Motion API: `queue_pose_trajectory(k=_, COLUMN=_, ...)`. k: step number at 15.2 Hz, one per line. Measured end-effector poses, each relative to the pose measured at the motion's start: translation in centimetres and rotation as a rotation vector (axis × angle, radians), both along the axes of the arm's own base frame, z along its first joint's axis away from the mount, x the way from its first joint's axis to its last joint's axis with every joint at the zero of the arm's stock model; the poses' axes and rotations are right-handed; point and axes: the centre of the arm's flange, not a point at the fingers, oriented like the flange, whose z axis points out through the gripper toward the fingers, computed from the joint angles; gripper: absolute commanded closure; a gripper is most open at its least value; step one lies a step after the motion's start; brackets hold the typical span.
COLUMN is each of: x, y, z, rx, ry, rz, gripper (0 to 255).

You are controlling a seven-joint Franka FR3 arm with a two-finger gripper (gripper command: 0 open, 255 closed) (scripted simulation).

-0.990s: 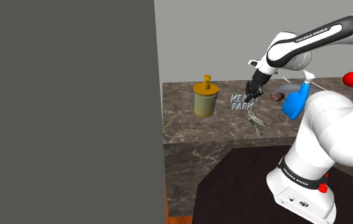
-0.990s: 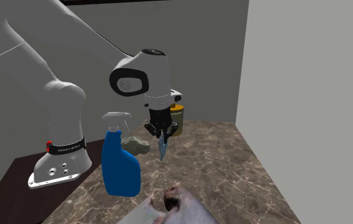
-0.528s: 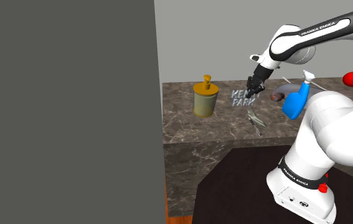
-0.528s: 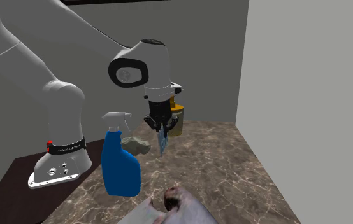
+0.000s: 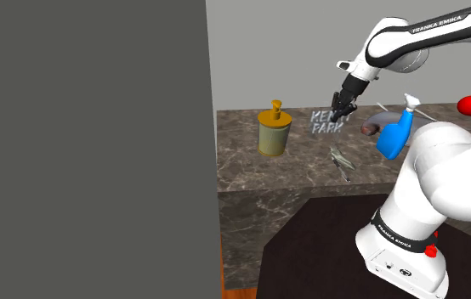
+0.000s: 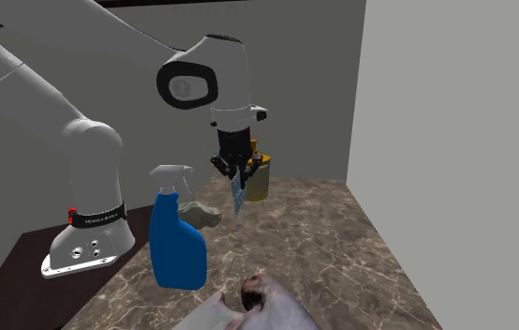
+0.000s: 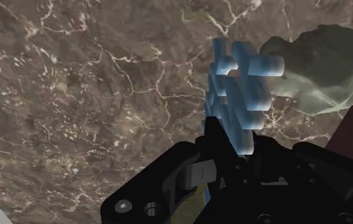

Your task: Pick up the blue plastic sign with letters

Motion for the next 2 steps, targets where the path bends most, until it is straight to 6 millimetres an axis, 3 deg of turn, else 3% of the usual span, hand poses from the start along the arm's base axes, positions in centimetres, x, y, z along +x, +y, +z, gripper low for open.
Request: queue_pose_trajectory(k=2, x=-0.04, y=-0.05, z=0.89, rx=0.0, ry=0.0, rz=0.0, gripper=255)
